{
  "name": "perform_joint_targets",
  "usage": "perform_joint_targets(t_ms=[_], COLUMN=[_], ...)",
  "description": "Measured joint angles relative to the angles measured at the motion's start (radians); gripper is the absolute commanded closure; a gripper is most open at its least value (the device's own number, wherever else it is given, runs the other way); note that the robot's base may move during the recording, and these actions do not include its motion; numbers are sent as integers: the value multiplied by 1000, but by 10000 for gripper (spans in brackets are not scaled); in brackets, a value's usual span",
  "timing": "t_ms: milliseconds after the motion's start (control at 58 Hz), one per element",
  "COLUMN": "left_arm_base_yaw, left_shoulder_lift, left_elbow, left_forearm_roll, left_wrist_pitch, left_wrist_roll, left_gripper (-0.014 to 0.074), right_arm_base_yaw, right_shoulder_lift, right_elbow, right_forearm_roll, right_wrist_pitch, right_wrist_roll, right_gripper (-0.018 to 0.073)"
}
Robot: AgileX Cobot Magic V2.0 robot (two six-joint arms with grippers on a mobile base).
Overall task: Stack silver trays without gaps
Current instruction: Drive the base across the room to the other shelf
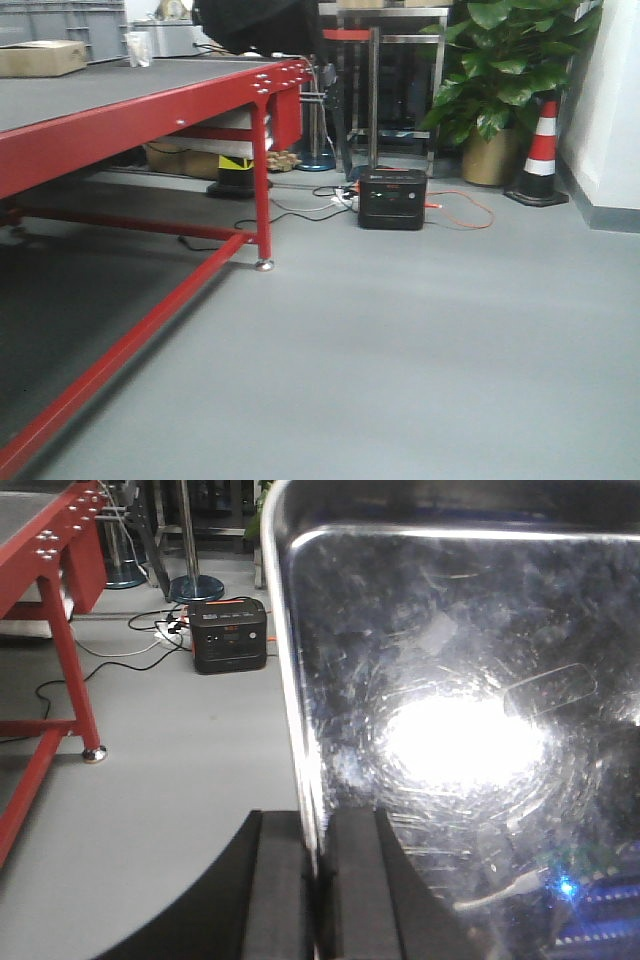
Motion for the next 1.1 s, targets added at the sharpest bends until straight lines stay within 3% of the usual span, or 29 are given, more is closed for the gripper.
perform_joint_targets(t_ms=[1103], left_arm_base_yaw=[0], left_shoulder_lift=[0], left_elbow=[0], left_forearm_roll=[0], left_wrist_pitch=[-2], left_wrist_roll=[2], left_gripper=[616], right_arm_base_yaw=[0], right_shoulder_lift=[0], right_elbow=[0], right_forearm_roll=[2], right_wrist_pitch=[-2], right_wrist_roll=[0], right_gripper=[638])
